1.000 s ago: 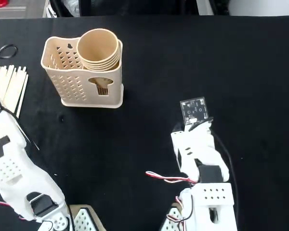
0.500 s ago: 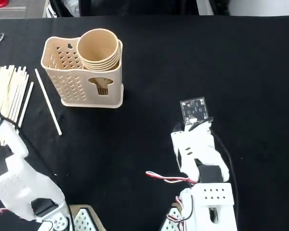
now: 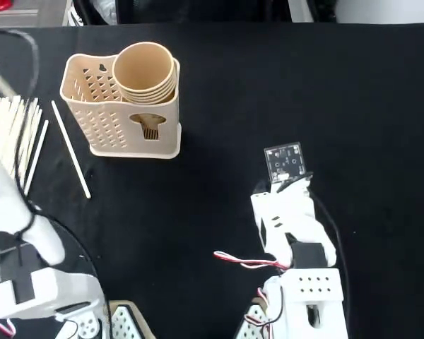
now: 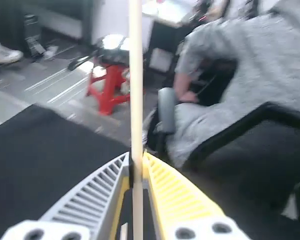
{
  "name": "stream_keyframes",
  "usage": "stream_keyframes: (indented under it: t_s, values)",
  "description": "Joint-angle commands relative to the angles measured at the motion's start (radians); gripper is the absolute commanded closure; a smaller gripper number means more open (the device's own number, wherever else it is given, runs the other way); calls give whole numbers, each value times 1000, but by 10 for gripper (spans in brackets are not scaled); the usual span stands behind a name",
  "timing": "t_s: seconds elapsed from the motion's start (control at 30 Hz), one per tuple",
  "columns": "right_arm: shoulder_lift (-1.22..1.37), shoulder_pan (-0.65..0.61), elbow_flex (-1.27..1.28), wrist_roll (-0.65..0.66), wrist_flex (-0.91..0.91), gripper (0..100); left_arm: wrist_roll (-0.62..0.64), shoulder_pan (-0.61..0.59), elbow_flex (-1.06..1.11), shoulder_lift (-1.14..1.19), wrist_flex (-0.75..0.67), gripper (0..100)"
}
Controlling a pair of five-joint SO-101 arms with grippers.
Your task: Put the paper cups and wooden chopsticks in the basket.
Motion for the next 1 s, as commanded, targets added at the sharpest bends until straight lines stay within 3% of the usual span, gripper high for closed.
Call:
stream_keyframes:
  t_s: [0.0,0.27,0.43,0.63,0.83,0.97]
  values:
    - [-15,-12,-4,6,-18,956,66,62,2,-20,-51,973]
    - [-15,-12,-7,6,-20,956,8,168,-8,-14,89,973]
    - [-15,-12,-7,6,-20,956,-106,239,-1,-14,219,973]
    - [-15,-12,-7,8,-20,956,-117,246,-1,-68,348,973]
    - [-15,-12,-7,8,-20,956,-121,257,137,-333,348,972]
    - [-15,-12,-5,8,-20,956,-121,249,344,-516,229,972]
